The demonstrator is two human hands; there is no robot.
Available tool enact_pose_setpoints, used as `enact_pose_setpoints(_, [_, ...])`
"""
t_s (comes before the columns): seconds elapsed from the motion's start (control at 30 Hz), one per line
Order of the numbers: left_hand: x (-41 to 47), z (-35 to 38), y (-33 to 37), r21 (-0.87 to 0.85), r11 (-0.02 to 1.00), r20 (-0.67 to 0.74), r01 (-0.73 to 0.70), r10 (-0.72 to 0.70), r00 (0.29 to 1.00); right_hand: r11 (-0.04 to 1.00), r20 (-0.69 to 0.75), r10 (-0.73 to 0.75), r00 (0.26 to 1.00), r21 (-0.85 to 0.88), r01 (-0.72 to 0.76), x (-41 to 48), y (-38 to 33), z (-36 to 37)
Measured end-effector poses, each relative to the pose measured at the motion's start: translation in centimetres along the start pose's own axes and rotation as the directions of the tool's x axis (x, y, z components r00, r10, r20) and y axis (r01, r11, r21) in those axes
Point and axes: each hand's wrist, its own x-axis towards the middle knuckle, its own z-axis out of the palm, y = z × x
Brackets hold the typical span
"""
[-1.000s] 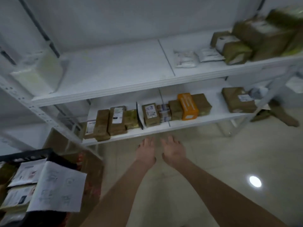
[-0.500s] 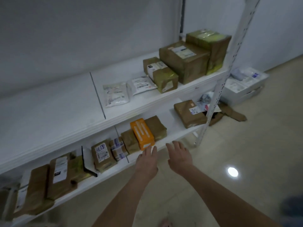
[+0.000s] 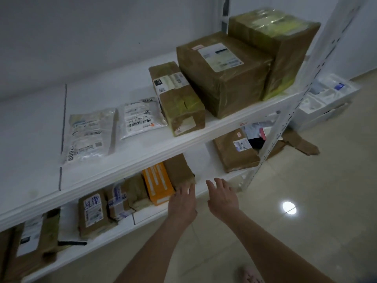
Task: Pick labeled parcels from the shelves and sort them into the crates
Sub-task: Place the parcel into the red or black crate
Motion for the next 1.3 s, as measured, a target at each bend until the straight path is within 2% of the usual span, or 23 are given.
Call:
enact_pose_setpoints(0.27, [9.0, 4.0, 1.7, -0.131, 0.956, 0.04, 0.261, -0.258, 0.965, 0.986, 0.098, -0.166, 0.981, 0.009, 0.166, 10.0, 5.1, 2.9])
enact_pose_setpoints(0.43, [12.1, 8.4, 0.3, -0.185, 0.907, 0.014, 0.379, -0.383, 0.924, 0.97, 0.162, -0.241, 0.957, 0.065, 0.234, 14.7, 4.5, 6.7])
enact_pose_setpoints(0.6, [14.1, 12.6, -2.3, -0.191, 0.878, -0.056, 0.44, -0.457, 0.888, 0.946, 0.2, -0.321, 0.926, 0.027, 0.322, 18.9, 2.4, 11.3])
enact_pose_setpoints(0.8, [16.1, 14.9, -4.2, -0.305, 0.865, -0.125, 0.399, -0.452, 0.883, 0.911, 0.211, -0.373, 0.904, -0.101, 0.4, 22.2, 3.7, 14.1])
enact_pose_setpoints(0.9, [17.0, 15.1, -4.0, -0.438, 0.797, -0.149, 0.417, -0.521, 0.84, 0.899, 0.144, -0.411, 0.9, -0.099, 0.426, 21.7, 5.3, 14.1])
enact_pose_setpoints(0.97, [18.1, 15.0, -3.9, -0.527, 0.725, -0.111, 0.444, -0.576, 0.81, 0.891, 0.103, -0.437, 0.893, -0.084, 0.446, 21.4, 6.2, 14.0])
enact_pose_setpoints(1.1, [19.6, 15.1, -2.8, -0.67, 0.549, 0.04, 0.5, -0.646, 0.762, 0.901, 0.034, -0.432, 0.901, 0.069, 0.429, 21.4, 7.4, 14.2])
enact_pose_setpoints(1.2, [19.5, 16.2, -2.0, -0.733, 0.453, 0.079, 0.507, -0.684, 0.725, 0.926, 0.009, -0.198, 0.98, 0.33, 0.184, 21.6, 7.7, 14.0])
enact_pose_setpoints(1.23, [19.4, 16.5, -1.9, -0.751, 0.406, 0.111, 0.521, -0.7, 0.706, 0.918, 0.037, -0.123, 0.992, 0.384, 0.099, 21.7, 7.9, 13.9])
enact_pose_setpoints(1.3, [19.0, 16.8, -1.5, -0.781, 0.34, 0.172, 0.524, -0.69, 0.703, 0.909, 0.128, -0.071, 0.989, 0.417, 0.011, 21.8, 8.7, 14.0])
